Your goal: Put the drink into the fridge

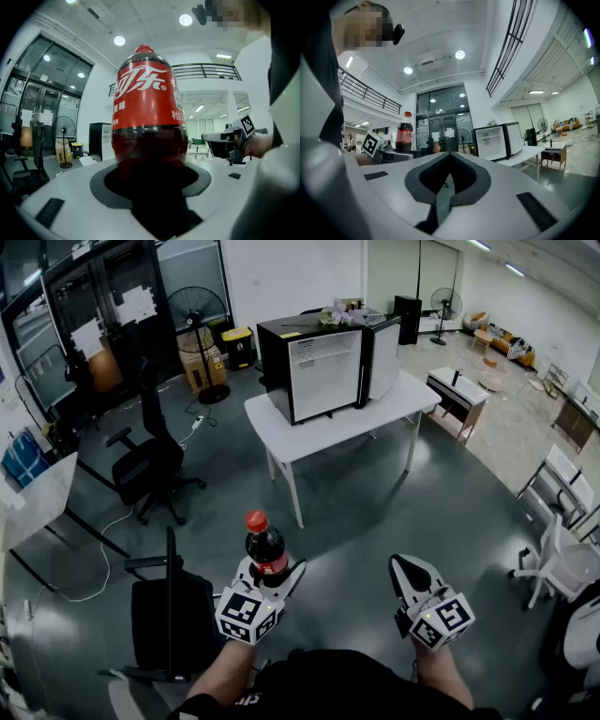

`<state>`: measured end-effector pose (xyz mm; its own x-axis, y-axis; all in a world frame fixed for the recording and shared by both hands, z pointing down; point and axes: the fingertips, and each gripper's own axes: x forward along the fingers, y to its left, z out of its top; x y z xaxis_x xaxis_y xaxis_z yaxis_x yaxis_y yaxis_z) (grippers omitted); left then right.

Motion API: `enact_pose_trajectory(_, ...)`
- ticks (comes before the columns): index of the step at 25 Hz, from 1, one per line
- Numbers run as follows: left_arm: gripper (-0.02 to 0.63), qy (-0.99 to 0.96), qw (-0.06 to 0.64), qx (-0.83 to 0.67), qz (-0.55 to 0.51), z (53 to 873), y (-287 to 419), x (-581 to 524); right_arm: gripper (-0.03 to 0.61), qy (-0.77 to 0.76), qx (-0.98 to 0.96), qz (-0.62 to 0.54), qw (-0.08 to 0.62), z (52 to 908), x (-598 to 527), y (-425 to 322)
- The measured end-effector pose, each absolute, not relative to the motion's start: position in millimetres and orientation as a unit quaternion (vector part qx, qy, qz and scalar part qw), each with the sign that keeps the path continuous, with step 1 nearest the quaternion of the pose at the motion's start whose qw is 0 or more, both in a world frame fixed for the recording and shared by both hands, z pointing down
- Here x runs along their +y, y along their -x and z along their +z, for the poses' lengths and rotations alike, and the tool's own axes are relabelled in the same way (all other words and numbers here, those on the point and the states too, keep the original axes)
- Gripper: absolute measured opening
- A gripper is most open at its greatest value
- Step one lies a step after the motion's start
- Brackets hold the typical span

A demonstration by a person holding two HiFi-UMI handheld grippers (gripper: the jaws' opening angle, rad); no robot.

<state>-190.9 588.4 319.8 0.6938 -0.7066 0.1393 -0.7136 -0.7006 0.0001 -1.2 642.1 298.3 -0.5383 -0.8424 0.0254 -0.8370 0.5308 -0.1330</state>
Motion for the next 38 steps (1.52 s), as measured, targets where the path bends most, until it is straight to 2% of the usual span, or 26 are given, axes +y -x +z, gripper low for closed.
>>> enact_pose_trajectory(22, 0.268, -0.930, 0.036, -0.360, 0.066, 334, 281, 586, 0.012, 0.500, 0.864, -0.061, 0.001, 300, 646, 105)
enact_pose_trajectory(30, 0.268, -0.928, 0.049, -0.362, 0.071, 347, 284, 561, 0.014, 0.499, 0.863, -0.079, 0.023, 302, 617, 98)
enact_pose_trajectory(38, 0.268, -0.923, 0.048, -0.376, 0.069, 338, 242, 496, 0.014, 0.486, 0.867, -0.099, 0.051, 307, 548, 44)
